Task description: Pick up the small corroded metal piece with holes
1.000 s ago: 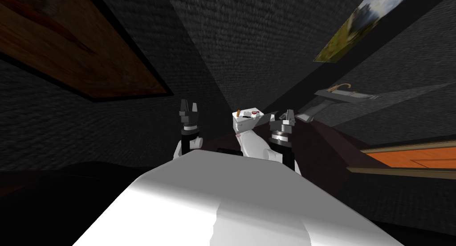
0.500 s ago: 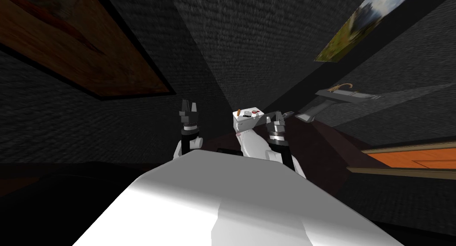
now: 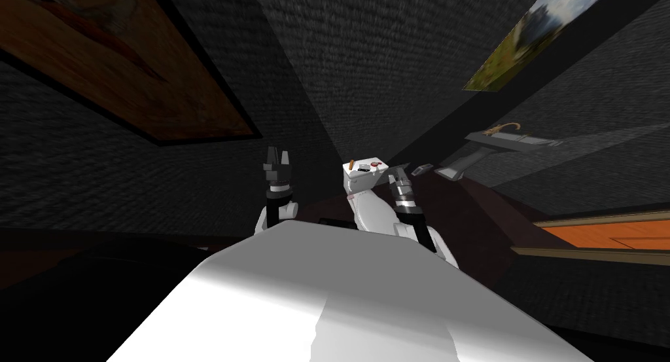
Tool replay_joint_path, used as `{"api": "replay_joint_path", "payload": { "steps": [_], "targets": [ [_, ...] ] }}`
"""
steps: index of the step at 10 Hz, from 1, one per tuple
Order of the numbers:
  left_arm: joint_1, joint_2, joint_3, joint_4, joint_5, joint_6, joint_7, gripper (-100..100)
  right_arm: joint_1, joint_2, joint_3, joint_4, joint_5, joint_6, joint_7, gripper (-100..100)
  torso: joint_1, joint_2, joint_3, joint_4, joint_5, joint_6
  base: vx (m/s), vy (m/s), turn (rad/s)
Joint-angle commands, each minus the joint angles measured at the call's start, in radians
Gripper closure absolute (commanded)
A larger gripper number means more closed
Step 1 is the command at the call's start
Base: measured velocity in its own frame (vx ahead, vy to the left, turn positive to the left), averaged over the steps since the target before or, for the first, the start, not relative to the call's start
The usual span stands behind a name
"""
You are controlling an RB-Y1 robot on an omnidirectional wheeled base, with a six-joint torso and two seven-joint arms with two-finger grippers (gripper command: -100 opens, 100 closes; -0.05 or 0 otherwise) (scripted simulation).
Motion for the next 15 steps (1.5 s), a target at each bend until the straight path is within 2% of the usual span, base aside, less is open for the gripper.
{"api": "replay_joint_path", "payload": {
  "steps": [1, 2, 3, 5, 6, 8, 9, 10, 11, 13, 14, 15],
  "targets": [
    [0.000, 0.000, 0.000, 0.000, 0.000, 0.000, 0.000, 0, -0.003, -0.050, 0.007, 0.039, 0.026, 0.001, 0.030, -100, 0.000, 0.000, 0.000, 0.000, 0.000, 0.000, -0.055, 0.008, 0.041],
    [0.000, 0.000, 0.000, 0.000, 0.000, 0.000, 0.000, 0, -0.007, -0.080, 0.009, 0.064, 0.043, 0.004, 0.049, -100, 0.000, 0.001, 0.000, 0.000, 0.000, 0.000, -0.062, 0.014, 0.045],
    [0.000, 0.000, 0.000, 0.000, 0.000, 0.000, 0.000, 0, -0.007, -0.098, 0.009, 0.064, 0.043, 0.004, 0.049, -100, 0.000, 0.001, 0.001, 0.000, 0.000, 0.000, -0.038, 0.008, 0.011],
    [0.000, 0.000, 0.000, 0.000, 0.000, 0.000, 0.000, 0, -0.016, -0.165, 0.014, 0.120, 0.080, 0.010, 0.088, -100, 0.000, 0.000, 0.000, 0.000, 0.000, 0.000, -0.035, 0.018, 0.039],
    [0.000, 0.000, 0.000, 0.000, 0.000, 0.000, 0.000, 0, -0.016, -0.185, 0.014, 0.120, 0.080, 0.010, 0.088, -100, 0.001, 0.000, 0.000, 0.000, 0.000, 0.000, -0.032, 0.019, 0.021],
    [0.000, 0.000, 0.000, 0.000, 0.000, 0.000, 0.000, 0, -0.025, -0.253, 0.021, 0.180, 0.121, 0.013, 0.129, -100, 0.001, -0.001, 0.000, 0.000, 0.000, 0.000, -0.028, 0.022, 0.057],
    [0.000, 0.000, 0.000, 0.000, 0.000, 0.000, 0.000, 0, -0.025, -0.274, 0.021, 0.180, 0.121, 0.013, 0.129, -100, 0.001, -0.001, 0.000, 0.000, 0.000, 0.000, -0.023, 0.020, 0.023],
    [0.000, 0.000, 0.000, 0.000, 0.000, 0.000, 0.000, 0, -0.030, -0.307, 0.025, 0.213, 0.144, 0.014, 0.150, -100, 0.001, -0.001, -0.001, 0.000, 0.000, 0.000, -0.021, 0.027, 0.059],
    [0.000, 0.000, 0.000, 0.000, 0.000, 0.000, 0.000, 0, -0.030, -0.320, 0.025, 0.213, 0.144, 0.014, 0.150, -100, 0.001, -0.001, -0.001, 0.000, 0.000, 0.000, -0.012, 0.023, 0.029],
    [0.000, 0.000, 0.000, 0.000, 0.000, 0.000, 0.000, 0, -0.039, -0.390, 0.038, 0.280, 0.192, 0.012, 0.192, -100, 0.002, -0.002, -0.001, 0.000, 0.000, 0.000, -0.007, 0.041, 0.091],
    [0.000, 0.000, 0.000, 0.000, 0.000, 0.000, 0.000, 0, -0.039, -0.414, 0.038, 0.281, 0.192, 0.012, 0.192, -100, 0.003, -0.002, -0.001, 0.000, 0.001, 0.000, 0.001, 0.034, 0.026],
    [0.000, 0.000, 0.000, 0.000, 0.000, 0.000, 0.000, 0, -0.043, -0.447, 0.046, 0.317, 0.217, 0.009, 0.213, -100, 0.002, -0.003, -0.001, 0.000, 0.001, 0.000, 0.002, 0.036, 0.071]
  ]
}}
